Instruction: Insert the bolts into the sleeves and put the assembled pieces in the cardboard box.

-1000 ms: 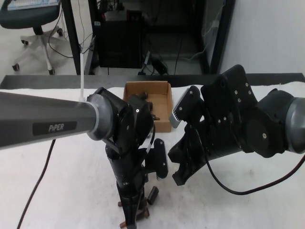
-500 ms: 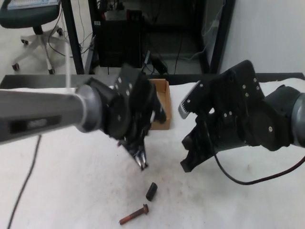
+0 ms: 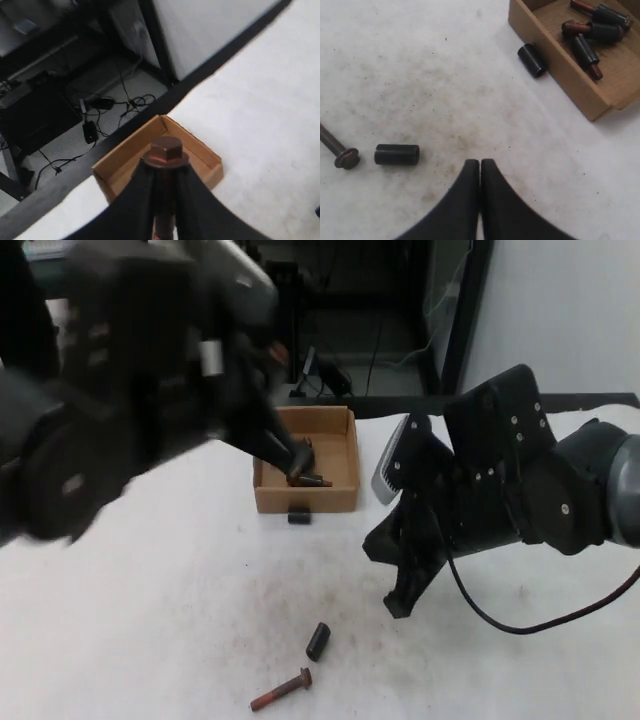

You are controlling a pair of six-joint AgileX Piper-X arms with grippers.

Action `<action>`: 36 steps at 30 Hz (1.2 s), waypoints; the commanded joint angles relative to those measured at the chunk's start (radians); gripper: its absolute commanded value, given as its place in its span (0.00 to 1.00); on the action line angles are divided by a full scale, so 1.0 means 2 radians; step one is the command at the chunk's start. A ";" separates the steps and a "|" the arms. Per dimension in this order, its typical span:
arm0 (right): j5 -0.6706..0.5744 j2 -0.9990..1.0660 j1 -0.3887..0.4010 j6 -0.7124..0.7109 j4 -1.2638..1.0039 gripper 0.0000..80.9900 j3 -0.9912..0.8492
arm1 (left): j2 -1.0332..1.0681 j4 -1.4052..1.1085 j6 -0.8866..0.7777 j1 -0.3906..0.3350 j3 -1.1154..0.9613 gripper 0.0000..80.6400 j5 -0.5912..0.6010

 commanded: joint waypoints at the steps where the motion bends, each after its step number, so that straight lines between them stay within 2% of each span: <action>1: -0.010 0.005 0.006 -0.032 -0.003 0.01 -0.003 | -0.016 -0.031 -0.009 0.004 0.029 0.00 0.015; 6: -0.002 0.021 0.036 -0.146 -0.009 0.01 -0.003 | -0.104 -0.065 -0.037 0.031 0.125 0.00 0.081; 11: 0.087 0.023 0.072 -0.214 -0.058 0.01 -0.004 | -0.154 -0.083 -0.086 0.041 0.193 0.00 0.147; 17: 0.132 0.025 0.110 -0.218 -0.070 0.01 -0.015 | -0.153 -0.083 -0.086 0.041 0.230 0.00 0.159; 20: 0.160 0.033 0.124 -0.254 -0.038 0.01 -0.038 | -0.153 -0.083 -0.085 0.041 0.238 0.00 0.158; 25: 0.243 0.066 0.139 -0.323 0.046 0.01 -0.091 | -0.153 -0.083 -0.085 0.041 0.240 0.00 0.158; 28: 0.248 0.095 0.140 -0.329 0.110 0.01 -0.128 | -0.153 -0.083 -0.080 0.041 0.240 0.00 0.158; 33: 0.247 0.116 0.140 -0.332 0.132 0.01 -0.154 | -0.153 -0.083 -0.072 0.041 0.240 0.00 0.158; 36: 0.210 0.116 0.140 -0.332 0.176 0.01 -0.158 | -0.153 -0.083 -0.072 0.041 0.240 0.00 0.158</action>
